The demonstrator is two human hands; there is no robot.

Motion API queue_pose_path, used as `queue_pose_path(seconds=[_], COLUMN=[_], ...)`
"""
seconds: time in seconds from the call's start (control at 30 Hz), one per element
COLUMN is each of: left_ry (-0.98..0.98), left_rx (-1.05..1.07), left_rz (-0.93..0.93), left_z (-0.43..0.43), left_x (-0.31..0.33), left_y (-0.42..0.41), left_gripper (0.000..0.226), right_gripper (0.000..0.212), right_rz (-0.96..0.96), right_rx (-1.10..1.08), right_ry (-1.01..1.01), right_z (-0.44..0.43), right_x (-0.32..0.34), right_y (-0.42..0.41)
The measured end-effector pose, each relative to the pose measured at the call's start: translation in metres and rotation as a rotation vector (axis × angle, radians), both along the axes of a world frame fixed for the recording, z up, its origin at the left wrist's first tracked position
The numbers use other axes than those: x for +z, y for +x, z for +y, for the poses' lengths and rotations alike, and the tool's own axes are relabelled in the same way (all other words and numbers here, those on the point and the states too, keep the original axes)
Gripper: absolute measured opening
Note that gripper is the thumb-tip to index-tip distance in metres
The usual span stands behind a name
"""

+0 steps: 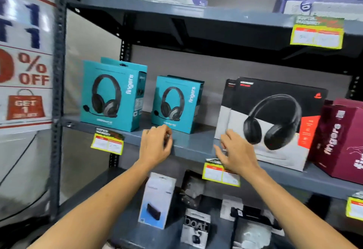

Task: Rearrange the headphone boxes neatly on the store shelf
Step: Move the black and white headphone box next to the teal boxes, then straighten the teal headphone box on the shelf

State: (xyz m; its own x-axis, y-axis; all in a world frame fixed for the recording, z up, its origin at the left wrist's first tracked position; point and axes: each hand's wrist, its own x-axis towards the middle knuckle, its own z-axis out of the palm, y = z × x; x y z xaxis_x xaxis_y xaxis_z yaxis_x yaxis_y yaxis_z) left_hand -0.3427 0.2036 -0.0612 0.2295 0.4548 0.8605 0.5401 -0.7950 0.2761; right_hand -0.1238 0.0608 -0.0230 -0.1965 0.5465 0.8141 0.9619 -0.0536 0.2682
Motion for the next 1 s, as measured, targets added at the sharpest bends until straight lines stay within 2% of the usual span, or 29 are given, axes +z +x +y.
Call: queue_pose_path(seconds=[0.2,0.27,0.37,0.4,0.47,0.57,0.6,0.67,0.77,0.87,1.0], left_ry=[0.006,-0.088,-0.284,-0.344,-0.449,-0.525,-0.517,-0.491,-0.451,-0.423,-0.409], left_rx=[0.253,0.306,0.265,0.236,0.181,0.099,0.082,0.070,0.055,0.020,-0.065], left_rz=[-0.205,-0.334,-0.410,-0.402,-0.369,-0.326,-0.314,-0.294,-0.284,-0.265,-0.224], left_z=[0.048,0.064,0.091,0.100,0.114,0.126,0.126,0.126,0.116,0.104,0.088], left_x=[-0.007,-0.002,0.005,0.007,0.013,0.021,0.022,0.024,0.026,0.031,0.043], left_y=[-0.098,-0.127,-0.161,-0.171,-0.183,-0.188,-0.187,-0.185,-0.172,-0.152,-0.114], left_gripper=[0.033,0.062,0.127,0.142,0.153,0.145,0.137,0.120,0.113,0.112,0.098], right_gripper=[0.034,0.053,0.091,0.101,0.114,0.125,0.123,0.105,0.094,0.098,0.109], right_rz=[0.132,0.319,0.660,0.737,0.861,0.982,1.000,1.024,1.061,1.044,1.020], right_rx=[0.099,0.155,0.261,0.274,0.290,0.284,0.288,0.340,0.381,0.350,0.340], right_ry=[-0.144,-0.220,-0.346,-0.388,-0.466,-0.564,-0.584,-0.584,-0.502,-0.463,-0.413], right_z=[0.073,0.100,0.139,0.151,0.170,0.191,0.195,0.201,0.195,0.179,0.144], right_x=[-0.004,-0.003,0.004,0.008,0.016,0.023,0.023,0.020,0.020,0.027,0.044], right_y=[-0.098,-0.130,-0.170,-0.180,-0.195,-0.203,-0.202,-0.202,-0.191,-0.164,-0.124])
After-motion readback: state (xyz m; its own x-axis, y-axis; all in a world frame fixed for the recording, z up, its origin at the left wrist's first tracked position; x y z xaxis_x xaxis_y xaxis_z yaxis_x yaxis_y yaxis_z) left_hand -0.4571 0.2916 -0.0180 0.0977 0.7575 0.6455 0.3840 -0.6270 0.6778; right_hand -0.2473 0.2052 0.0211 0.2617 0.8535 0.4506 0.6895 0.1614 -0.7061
